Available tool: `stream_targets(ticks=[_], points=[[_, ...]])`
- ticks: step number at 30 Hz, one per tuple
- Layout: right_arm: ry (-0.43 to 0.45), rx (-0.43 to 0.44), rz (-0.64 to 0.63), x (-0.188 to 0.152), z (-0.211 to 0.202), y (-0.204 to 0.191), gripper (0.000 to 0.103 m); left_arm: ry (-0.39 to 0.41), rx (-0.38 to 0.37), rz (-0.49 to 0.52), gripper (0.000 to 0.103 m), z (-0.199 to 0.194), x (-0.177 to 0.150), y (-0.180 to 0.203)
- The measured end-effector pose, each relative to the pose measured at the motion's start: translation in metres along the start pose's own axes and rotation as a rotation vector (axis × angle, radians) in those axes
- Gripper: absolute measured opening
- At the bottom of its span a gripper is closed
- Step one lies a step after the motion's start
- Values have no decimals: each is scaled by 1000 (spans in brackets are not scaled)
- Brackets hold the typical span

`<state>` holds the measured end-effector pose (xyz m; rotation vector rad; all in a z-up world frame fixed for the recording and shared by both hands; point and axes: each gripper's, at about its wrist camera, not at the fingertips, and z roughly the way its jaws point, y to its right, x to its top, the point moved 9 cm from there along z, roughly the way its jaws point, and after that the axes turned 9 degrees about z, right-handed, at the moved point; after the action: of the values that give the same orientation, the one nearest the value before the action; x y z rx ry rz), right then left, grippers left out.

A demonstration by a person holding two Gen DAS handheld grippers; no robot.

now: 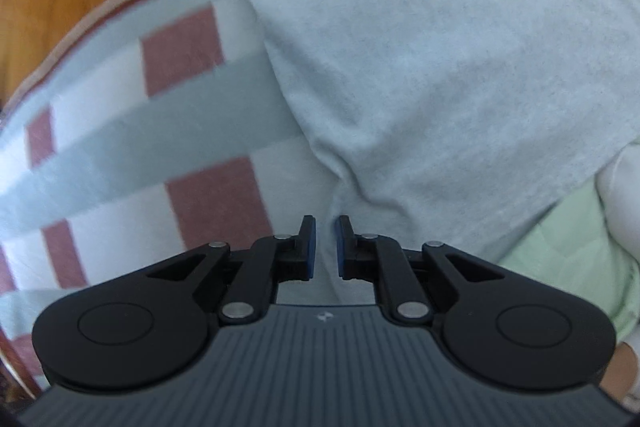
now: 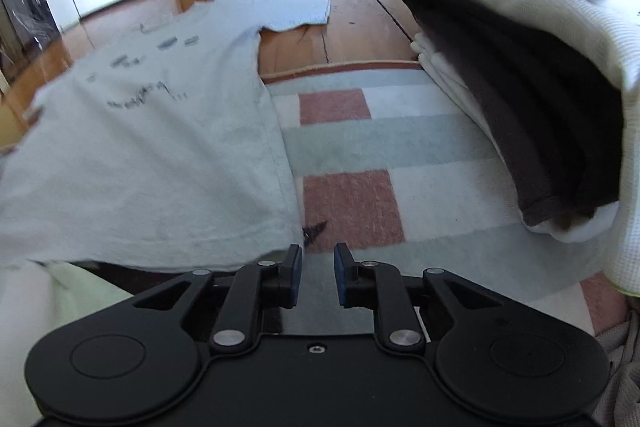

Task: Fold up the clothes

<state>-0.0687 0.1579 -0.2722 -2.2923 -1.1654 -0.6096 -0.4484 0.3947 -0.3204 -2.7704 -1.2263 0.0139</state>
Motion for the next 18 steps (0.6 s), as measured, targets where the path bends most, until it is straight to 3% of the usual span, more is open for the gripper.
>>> stream_targets(ticks=[2, 5, 9, 12, 16, 18], points=[[2, 35, 13, 9, -8, -1, 33, 76, 36, -10, 16, -17, 6, -1], [11, 141, 49, 27, -19, -8, 36, 198, 34, -47, 36, -46, 17, 2], [9, 268, 123, 62, -11, -30, 46, 304, 48, -32, 41, -69, 42, 6], [-35, 289, 100, 95, 18, -61, 46, 337, 72, -21, 41, -65, 84, -4], [-141, 328, 58, 151, 53, -107, 45, 402, 19, -97, 41, -61, 129, -19], [-205, 321, 103, 182, 72, -121, 45, 436, 8, -146, 41, -62, 149, -29]])
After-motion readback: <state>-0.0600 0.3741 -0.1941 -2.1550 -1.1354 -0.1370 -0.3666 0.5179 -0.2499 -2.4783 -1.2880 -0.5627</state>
